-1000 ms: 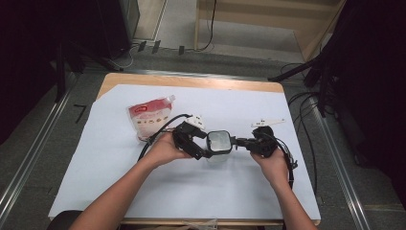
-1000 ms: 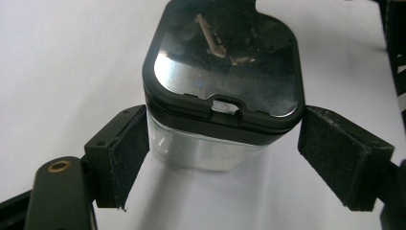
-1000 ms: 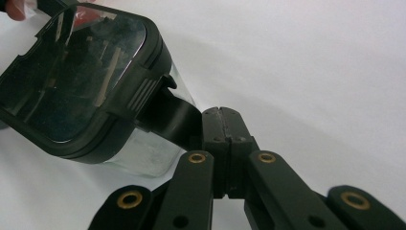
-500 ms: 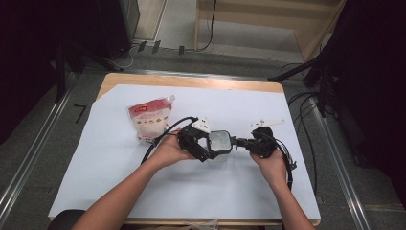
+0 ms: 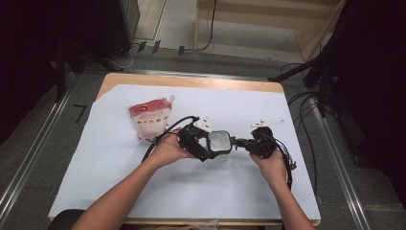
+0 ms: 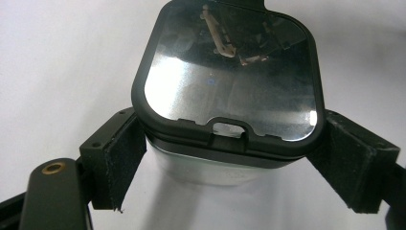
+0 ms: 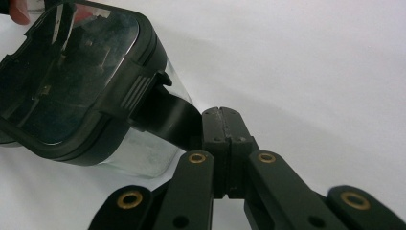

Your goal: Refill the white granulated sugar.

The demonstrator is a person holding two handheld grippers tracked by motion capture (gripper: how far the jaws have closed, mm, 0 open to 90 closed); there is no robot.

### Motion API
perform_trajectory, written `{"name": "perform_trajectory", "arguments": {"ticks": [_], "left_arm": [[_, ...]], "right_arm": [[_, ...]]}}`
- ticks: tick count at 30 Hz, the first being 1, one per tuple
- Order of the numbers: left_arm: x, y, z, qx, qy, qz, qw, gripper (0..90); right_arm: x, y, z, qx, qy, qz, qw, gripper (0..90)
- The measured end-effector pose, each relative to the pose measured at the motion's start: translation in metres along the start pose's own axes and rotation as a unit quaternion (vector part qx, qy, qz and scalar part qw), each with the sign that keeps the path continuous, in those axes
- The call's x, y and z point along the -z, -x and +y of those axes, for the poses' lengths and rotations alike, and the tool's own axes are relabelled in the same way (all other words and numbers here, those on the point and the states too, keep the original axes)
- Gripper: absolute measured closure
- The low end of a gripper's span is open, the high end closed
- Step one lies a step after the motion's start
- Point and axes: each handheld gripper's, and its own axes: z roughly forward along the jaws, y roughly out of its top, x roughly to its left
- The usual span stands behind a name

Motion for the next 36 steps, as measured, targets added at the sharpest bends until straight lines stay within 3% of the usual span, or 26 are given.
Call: {"name": "perform_trajectory", "arguments": {"ticks": [25,36], "left_arm": [[0.004,-0.0016,0.0018,-0.001,-0.004,-0.001,1.0,16.5],[0.0051,-0.0018,0.0037,-0.011,-0.006,0.0,0.9999,16.1]], "right_arm": [[0.0011,-0.0059,0.0012,0.007,0.002,-0.002,1.0,90.0],[0.001,-0.0083,0.001,0.011,0.003,-0.006,0.9999,90.0]]}}
